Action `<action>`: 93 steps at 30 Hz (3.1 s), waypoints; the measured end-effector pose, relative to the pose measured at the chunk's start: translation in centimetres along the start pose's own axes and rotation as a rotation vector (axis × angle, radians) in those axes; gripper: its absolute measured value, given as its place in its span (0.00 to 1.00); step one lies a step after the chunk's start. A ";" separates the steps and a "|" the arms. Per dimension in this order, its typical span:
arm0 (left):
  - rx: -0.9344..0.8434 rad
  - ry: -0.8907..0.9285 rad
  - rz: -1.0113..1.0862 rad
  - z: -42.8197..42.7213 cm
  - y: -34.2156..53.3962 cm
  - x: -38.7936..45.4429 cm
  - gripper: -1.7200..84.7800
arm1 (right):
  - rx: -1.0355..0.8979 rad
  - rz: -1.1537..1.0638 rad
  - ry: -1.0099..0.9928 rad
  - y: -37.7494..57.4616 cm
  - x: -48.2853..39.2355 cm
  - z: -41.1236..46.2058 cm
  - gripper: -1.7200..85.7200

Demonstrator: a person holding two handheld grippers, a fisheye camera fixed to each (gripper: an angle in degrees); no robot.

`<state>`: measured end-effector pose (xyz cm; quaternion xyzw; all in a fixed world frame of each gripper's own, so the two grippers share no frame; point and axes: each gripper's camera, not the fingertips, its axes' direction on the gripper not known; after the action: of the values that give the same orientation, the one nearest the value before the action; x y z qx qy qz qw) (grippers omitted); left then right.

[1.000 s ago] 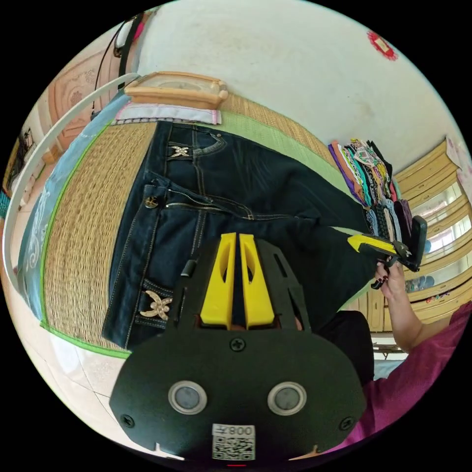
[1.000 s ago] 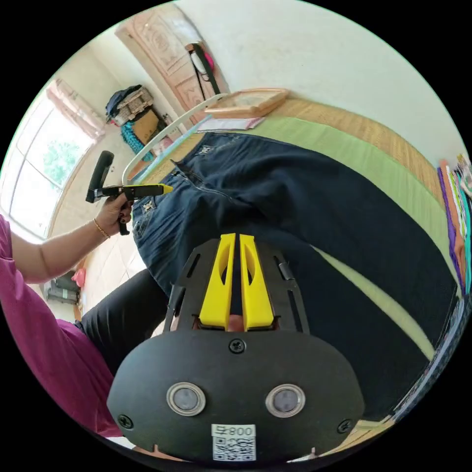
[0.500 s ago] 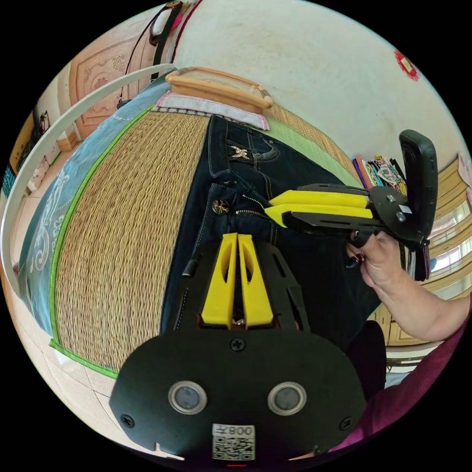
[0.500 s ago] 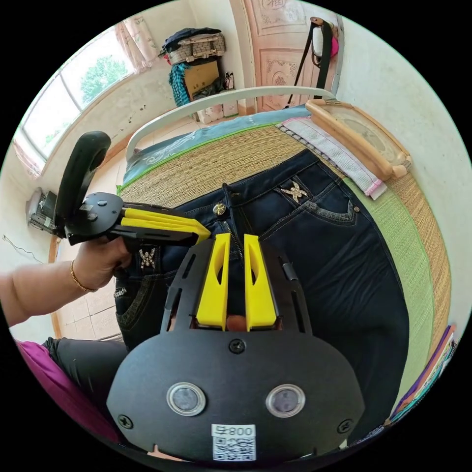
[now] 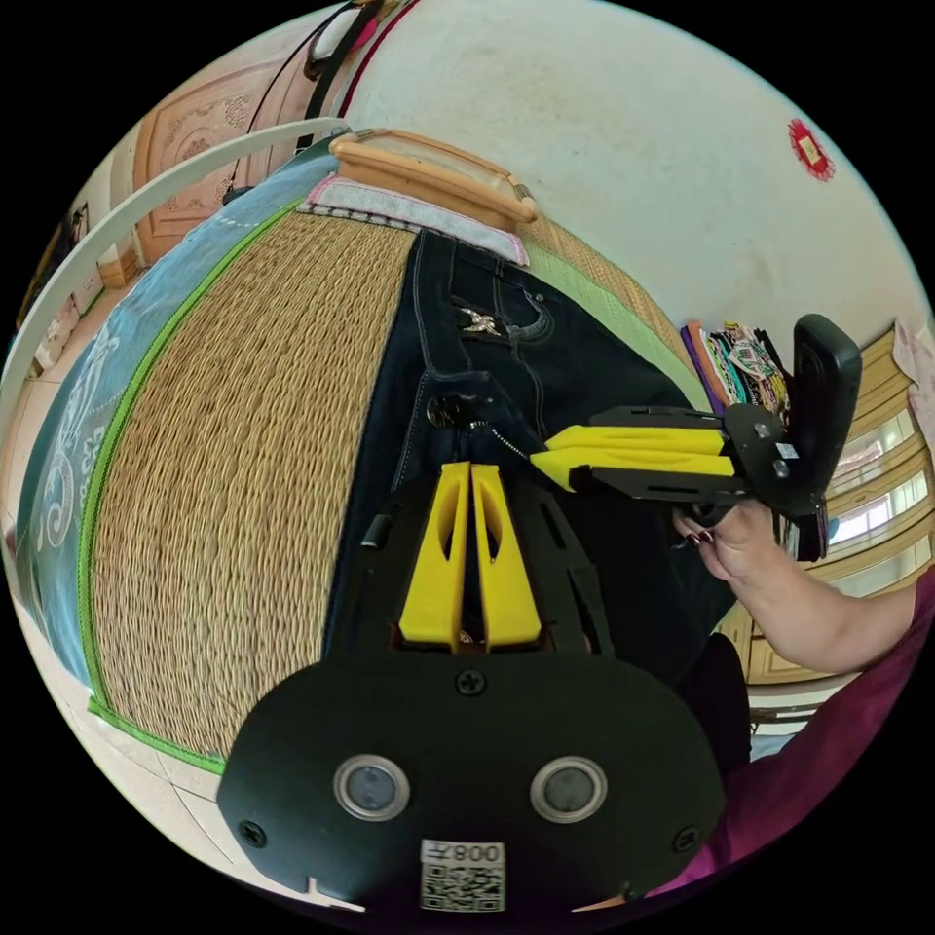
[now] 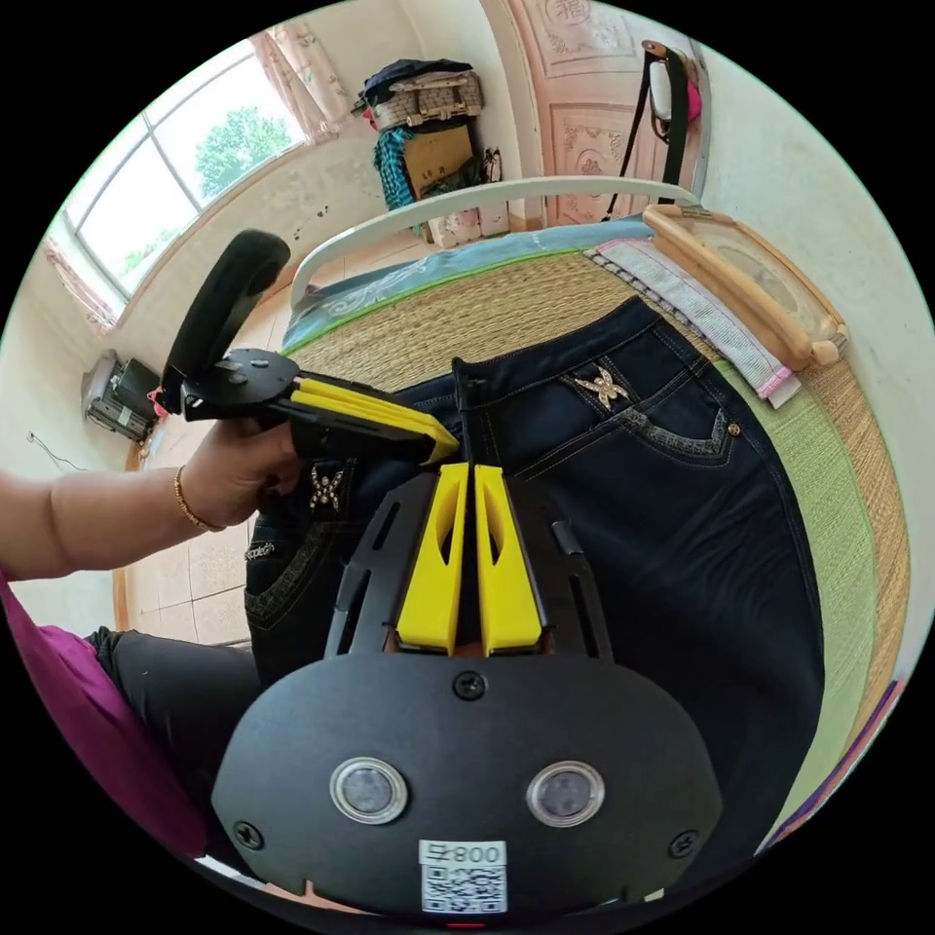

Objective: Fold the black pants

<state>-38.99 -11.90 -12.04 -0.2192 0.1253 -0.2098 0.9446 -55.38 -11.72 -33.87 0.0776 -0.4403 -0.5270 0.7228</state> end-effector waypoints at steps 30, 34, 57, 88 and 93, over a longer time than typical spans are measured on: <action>-0.006 -0.057 0.096 -6.7 -5.4 -6.0 0.02 | -0.065 0.156 0.080 -8.7 3.4 -3.9 0.02; 0.051 -0.032 0.058 -7.7 -5.9 -6.2 0.02 | -0.068 0.184 0.109 -9.4 3.7 -3.6 0.02; -0.022 -0.074 0.129 -4.4 -12.9 -3.7 0.02 | -0.016 0.414 -0.155 -6.0 11.5 -2.6 0.02; -0.139 -0.067 0.494 6.4 -42.0 10.5 0.13 | 0.232 0.494 -0.081 6.1 26.5 -9.4 0.09; -0.290 -0.219 0.629 11.0 -45.6 14.5 0.15 | 0.106 0.457 0.111 5.3 31.1 -10.3 0.10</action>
<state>-38.19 -51.69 16.79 -0.3226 0.1134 0.1358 0.9299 -42.56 -38.87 -19.77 0.0426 -0.4329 -0.3210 0.8413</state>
